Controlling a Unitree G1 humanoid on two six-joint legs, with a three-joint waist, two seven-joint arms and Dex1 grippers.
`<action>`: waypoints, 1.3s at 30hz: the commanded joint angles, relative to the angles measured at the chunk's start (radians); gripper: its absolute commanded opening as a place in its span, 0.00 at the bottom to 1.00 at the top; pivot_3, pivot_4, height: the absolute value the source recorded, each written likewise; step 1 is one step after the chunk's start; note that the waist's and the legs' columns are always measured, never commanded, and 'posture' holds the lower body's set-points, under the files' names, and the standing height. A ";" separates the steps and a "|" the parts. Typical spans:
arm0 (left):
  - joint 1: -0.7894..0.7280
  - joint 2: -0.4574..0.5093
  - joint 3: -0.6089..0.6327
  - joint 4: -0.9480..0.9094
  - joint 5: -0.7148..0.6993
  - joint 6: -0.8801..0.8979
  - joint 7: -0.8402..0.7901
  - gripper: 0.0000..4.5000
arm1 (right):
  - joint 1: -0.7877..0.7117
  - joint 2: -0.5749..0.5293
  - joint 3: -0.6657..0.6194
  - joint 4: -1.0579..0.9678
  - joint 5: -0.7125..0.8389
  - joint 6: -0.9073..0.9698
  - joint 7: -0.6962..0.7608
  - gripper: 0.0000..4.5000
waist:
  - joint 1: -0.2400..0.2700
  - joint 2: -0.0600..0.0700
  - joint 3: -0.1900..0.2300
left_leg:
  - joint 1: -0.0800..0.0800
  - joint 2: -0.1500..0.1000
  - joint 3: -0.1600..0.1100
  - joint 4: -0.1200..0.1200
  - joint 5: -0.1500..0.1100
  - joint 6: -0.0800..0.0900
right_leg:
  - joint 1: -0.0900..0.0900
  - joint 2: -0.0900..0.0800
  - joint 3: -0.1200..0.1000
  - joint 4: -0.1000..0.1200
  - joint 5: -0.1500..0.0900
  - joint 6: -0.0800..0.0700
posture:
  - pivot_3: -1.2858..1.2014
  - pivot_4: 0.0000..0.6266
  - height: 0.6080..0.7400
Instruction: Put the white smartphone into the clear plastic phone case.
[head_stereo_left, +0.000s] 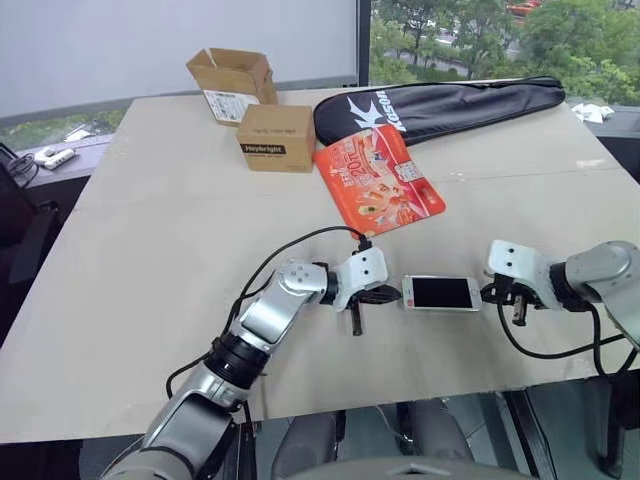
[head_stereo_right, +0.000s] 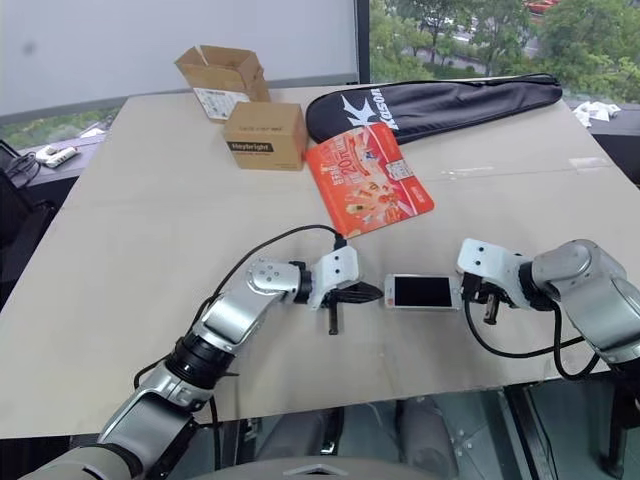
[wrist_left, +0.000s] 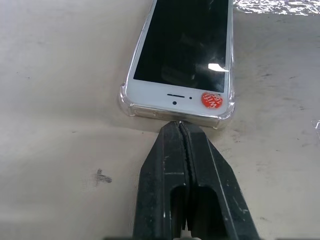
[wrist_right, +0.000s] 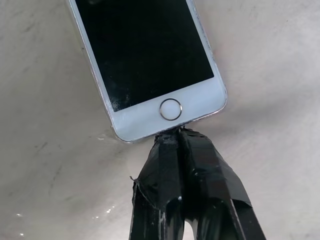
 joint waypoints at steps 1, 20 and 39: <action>0.007 0.027 -0.018 -0.045 0.017 -0.014 -0.002 0.00 | 0.034 -0.037 -0.084 -0.044 0.025 -0.003 -0.007 0.01 | 0.001 0.000 0.000 | 0.000 0.000 0.000 0.000 0.000 0.000 | 0.000 0.000 0.000 0.000 0.000 0.000 | 0.52 0.24 1.00; 0.035 -0.113 0.064 -0.061 -0.126 -0.032 0.091 0.00 | 0.367 0.489 -0.527 0.006 0.357 -0.296 -0.160 0.01 | -0.002 -0.001 0.000 | -0.001 0.000 -0.001 -0.002 0.000 0.000 | -0.002 0.001 0.000 0.000 0.000 0.000 | 0.52 0.24 1.00; 0.023 -0.105 -0.026 0.065 -0.033 -0.113 0.075 0.00 | 0.402 0.458 -0.316 0.344 0.188 -0.468 -0.178 0.01 | -0.020 -0.007 -0.005 | 0.018 0.001 0.001 -0.003 -0.001 0.001 | 0.015 0.001 0.002 -0.002 -0.005 0.001 | 0.52 0.24 1.00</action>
